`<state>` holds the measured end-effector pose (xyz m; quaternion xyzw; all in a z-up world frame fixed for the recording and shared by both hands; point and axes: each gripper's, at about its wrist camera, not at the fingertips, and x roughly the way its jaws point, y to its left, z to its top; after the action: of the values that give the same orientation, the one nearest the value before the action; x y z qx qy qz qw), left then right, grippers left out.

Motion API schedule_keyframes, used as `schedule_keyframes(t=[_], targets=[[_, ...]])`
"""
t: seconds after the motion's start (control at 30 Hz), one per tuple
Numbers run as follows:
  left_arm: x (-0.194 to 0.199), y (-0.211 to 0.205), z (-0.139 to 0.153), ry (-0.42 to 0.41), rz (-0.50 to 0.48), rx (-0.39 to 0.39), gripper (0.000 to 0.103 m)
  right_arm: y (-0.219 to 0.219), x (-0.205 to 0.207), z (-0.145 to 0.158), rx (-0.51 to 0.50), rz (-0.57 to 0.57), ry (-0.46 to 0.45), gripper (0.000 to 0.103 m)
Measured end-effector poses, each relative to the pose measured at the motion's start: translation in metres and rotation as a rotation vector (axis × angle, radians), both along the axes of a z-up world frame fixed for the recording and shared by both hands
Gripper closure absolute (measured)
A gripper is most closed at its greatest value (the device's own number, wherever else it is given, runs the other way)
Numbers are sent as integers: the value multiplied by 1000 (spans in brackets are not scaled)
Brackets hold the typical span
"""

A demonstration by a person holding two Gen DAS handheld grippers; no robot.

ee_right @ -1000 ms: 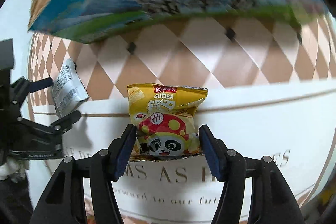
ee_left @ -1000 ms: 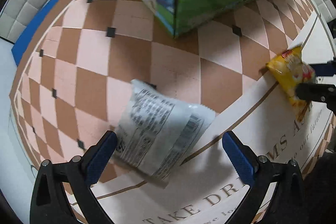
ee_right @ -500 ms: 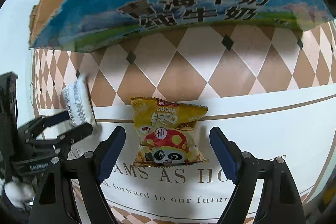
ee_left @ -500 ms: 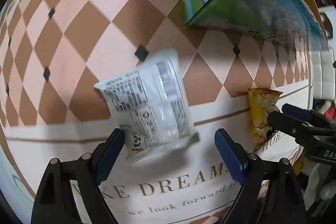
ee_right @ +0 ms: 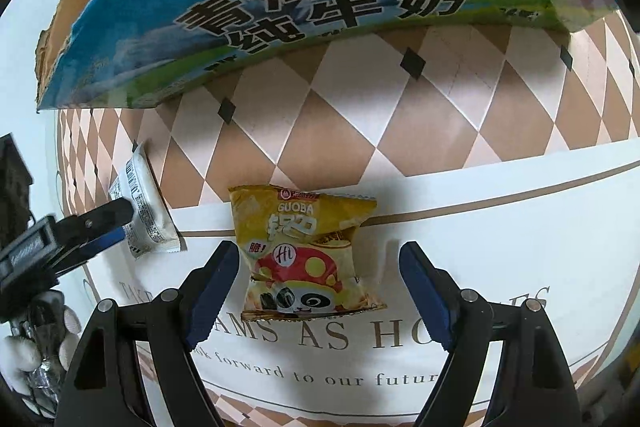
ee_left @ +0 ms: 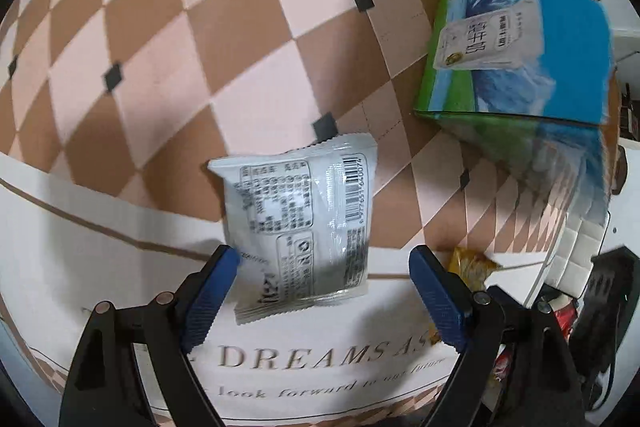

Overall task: Organize snacks
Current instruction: 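Grasp the white packet with the left tool while the right tool holds the panda bag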

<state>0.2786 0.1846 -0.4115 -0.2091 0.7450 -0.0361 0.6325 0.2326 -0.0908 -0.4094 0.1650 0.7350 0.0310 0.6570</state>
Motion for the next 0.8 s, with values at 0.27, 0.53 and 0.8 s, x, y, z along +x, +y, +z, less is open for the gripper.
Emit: schedule_keyframes(t=[0.27,0.53,0.8], targets=[[12,-51,2,-77,-133,206,23,15,6,-10,-18,14,6,18],[-24,-81,1,-108,-213,241,32,31,-1,-10,-66,94,-24,24],[-84,-111,-6,-62,-270,220,32,27,-42,-12,-92,171,26,43]])
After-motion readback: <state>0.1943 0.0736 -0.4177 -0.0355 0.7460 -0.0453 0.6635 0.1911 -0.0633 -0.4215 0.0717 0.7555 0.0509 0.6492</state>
